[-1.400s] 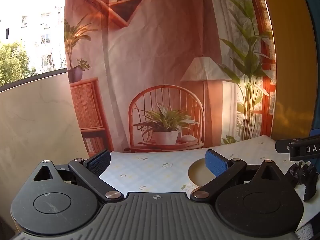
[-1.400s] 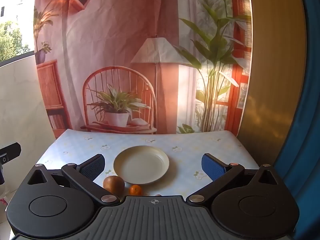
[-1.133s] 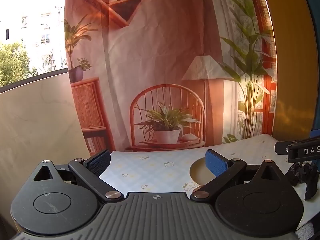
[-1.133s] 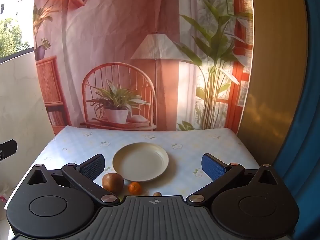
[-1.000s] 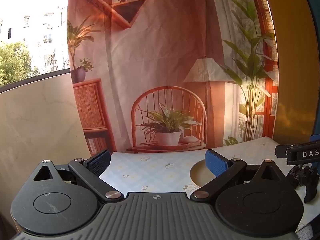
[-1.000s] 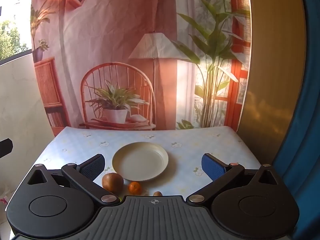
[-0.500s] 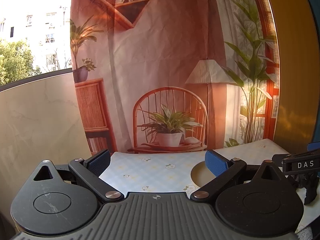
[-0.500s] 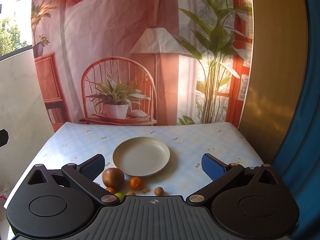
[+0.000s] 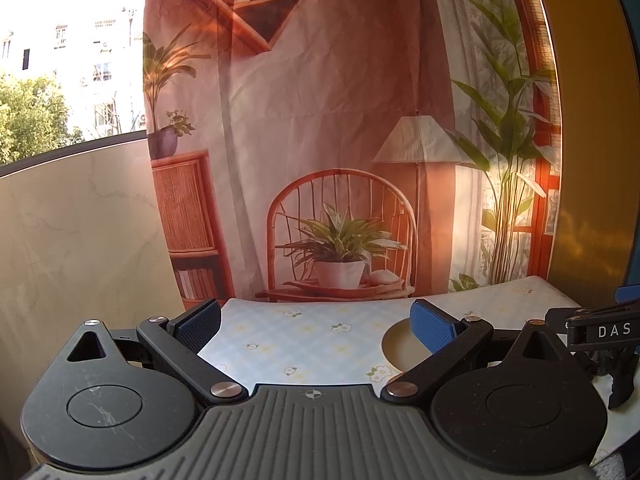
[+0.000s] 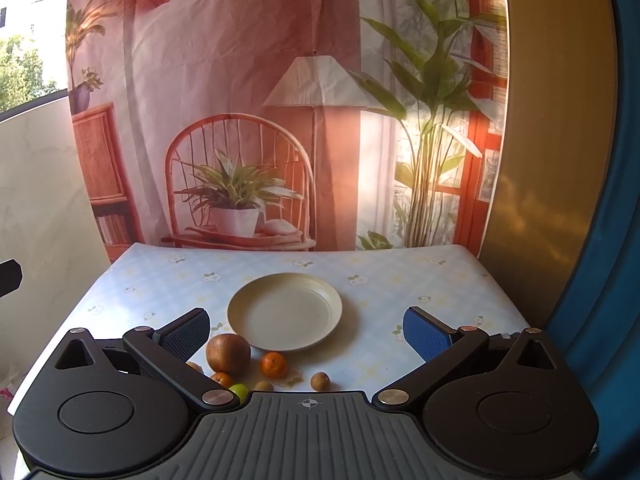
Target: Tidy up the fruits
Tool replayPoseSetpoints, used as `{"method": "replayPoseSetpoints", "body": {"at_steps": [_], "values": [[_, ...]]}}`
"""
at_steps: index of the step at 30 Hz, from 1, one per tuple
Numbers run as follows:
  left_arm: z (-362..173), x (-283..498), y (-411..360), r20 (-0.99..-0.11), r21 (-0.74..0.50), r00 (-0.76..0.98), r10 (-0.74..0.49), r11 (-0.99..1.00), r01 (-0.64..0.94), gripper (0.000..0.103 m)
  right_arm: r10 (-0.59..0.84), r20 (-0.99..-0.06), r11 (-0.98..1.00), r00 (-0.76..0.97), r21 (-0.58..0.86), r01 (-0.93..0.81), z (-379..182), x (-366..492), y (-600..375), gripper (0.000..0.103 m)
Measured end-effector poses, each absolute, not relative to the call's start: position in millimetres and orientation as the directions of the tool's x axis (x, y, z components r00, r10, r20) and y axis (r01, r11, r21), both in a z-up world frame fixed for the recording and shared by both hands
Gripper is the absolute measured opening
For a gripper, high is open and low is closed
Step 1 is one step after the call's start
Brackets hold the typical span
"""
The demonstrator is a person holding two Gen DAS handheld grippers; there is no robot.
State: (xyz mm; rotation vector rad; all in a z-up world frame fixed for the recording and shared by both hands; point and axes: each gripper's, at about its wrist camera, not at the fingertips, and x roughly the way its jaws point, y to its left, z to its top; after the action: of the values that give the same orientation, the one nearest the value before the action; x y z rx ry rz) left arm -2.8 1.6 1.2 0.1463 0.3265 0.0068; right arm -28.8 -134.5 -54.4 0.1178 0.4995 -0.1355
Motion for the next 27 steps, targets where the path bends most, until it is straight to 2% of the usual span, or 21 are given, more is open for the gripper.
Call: {"method": "replayPoseSetpoints", "body": {"at_steps": [27], "values": [[0.0, -2.9, 2.1, -0.317, 0.144, 0.948, 0.03, 0.989, 0.017, 0.102, -0.101, -0.483, 0.984, 0.87, 0.08, 0.158, -55.3, -29.1, -135.4, 0.103]]}}
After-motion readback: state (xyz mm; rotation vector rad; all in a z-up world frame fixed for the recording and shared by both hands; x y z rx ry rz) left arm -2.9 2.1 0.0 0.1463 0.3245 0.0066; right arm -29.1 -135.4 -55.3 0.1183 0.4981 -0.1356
